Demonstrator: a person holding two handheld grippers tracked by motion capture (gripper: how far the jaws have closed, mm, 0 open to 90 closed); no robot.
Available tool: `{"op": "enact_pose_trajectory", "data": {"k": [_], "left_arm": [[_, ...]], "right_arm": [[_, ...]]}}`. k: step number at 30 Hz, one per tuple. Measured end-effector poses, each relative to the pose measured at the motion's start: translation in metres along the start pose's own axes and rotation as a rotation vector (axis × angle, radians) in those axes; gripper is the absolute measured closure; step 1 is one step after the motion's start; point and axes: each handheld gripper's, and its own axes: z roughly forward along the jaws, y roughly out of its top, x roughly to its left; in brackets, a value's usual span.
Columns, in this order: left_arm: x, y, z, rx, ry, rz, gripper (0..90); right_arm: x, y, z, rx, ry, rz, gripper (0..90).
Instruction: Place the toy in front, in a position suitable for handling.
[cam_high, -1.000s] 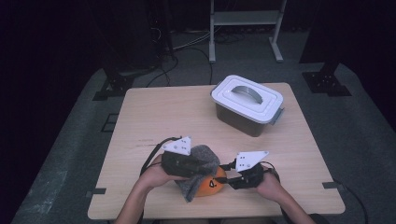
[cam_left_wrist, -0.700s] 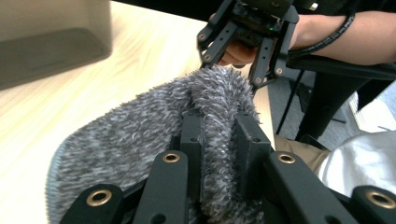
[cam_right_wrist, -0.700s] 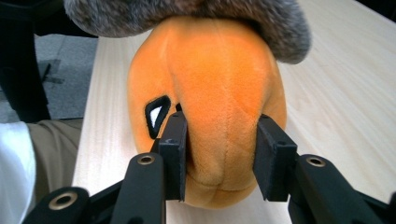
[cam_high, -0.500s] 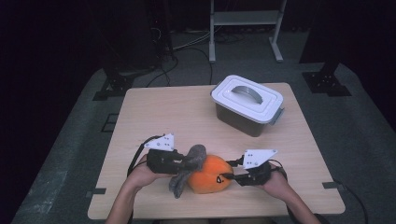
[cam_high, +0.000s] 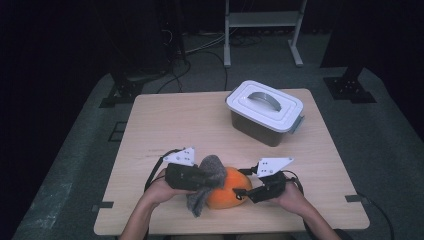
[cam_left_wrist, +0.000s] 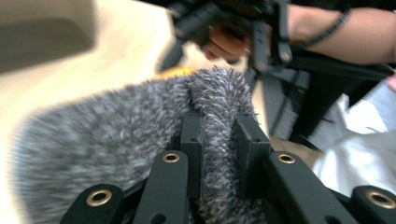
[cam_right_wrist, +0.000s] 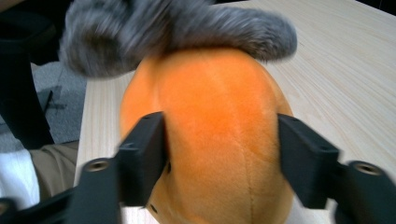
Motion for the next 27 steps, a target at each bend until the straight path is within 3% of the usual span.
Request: {"op": "enact_pose_trajectory", "data": {"k": [3, 7, 10, 13, 17, 20, 22, 27], "left_arm": [[0.002, 0.002, -0.003, -0.004, 0.026, -0.010, 75.7], [-0.001, -0.005, 0.007, 0.022, -0.026, -0.012, 75.7], [-0.003, -0.008, 0.013, 0.049, -0.064, -0.002, 75.8], [-0.005, -0.006, 0.015, 0.052, -0.084, 0.006, 75.8], [-0.006, -0.005, 0.017, 0.053, -0.091, 0.007, 75.7], [-0.001, -0.005, 0.010, 0.017, -0.076, -0.012, 75.7], [0.002, 0.000, 0.002, -0.017, -0.057, -0.015, 75.7], [0.008, 0.014, -0.005, -0.019, 0.001, 0.003, 75.7]], "right_arm": [[0.002, -0.001, -0.002, 0.006, 0.001, -0.030, 42.6], [0.003, -0.001, -0.007, 0.015, 0.038, -0.034, 40.6], [-0.002, 0.004, -0.014, 0.033, 0.070, -0.009, 31.6], [-0.006, 0.005, -0.016, -0.010, 0.075, 0.015, 23.9], [0.000, 0.005, 0.001, 0.035, 0.090, -0.018, 17.2], [0.002, 0.005, 0.006, 0.039, 0.043, -0.036, 38.4], [-0.002, 0.007, 0.002, 0.019, 0.028, -0.083, 49.3], [-0.008, 0.014, 0.002, -0.019, -0.039, -0.154, 50.3]]}}
